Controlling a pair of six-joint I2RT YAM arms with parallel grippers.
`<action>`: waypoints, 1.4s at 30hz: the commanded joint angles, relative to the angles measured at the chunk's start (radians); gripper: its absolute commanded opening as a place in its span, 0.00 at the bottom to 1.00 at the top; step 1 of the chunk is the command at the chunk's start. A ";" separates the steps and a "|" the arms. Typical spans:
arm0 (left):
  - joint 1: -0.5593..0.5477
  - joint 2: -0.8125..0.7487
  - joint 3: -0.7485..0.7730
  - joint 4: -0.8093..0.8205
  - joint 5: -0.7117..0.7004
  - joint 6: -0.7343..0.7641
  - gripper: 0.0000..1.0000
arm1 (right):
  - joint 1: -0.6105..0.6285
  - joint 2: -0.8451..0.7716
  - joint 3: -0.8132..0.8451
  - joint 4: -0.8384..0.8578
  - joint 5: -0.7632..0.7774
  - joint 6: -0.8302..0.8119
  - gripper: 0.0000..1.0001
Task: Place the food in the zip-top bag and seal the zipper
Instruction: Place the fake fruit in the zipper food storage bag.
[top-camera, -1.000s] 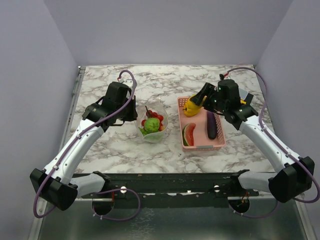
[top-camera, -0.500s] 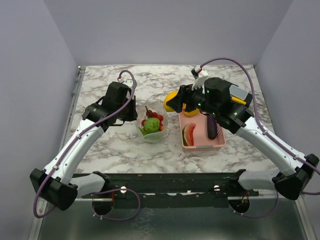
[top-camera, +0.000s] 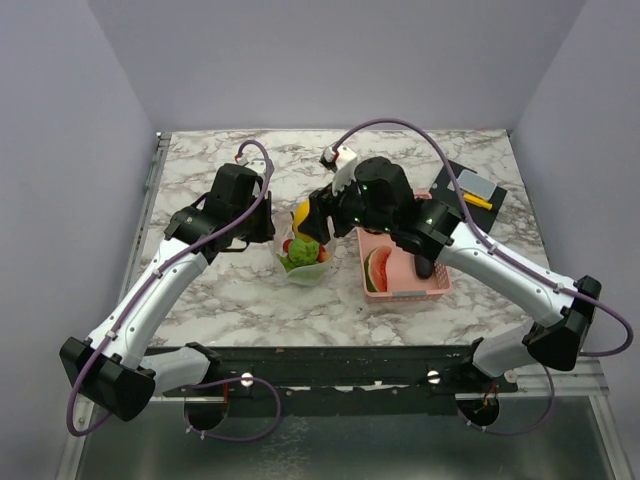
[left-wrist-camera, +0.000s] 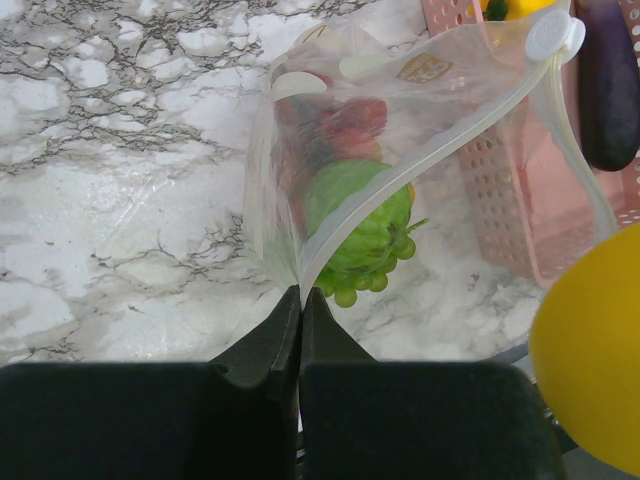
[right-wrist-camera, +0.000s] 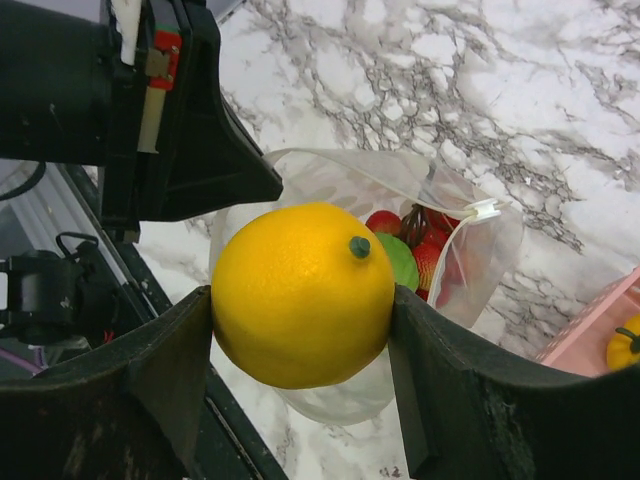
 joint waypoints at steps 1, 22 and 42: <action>0.005 -0.015 0.007 -0.010 0.021 0.011 0.00 | 0.019 0.038 0.018 -0.042 0.011 -0.011 0.19; 0.005 -0.005 0.019 -0.019 0.046 0.001 0.00 | 0.036 0.262 0.074 -0.011 0.066 0.225 0.28; 0.005 0.004 0.008 -0.018 0.039 0.005 0.00 | 0.036 0.358 0.140 -0.007 0.194 0.306 0.93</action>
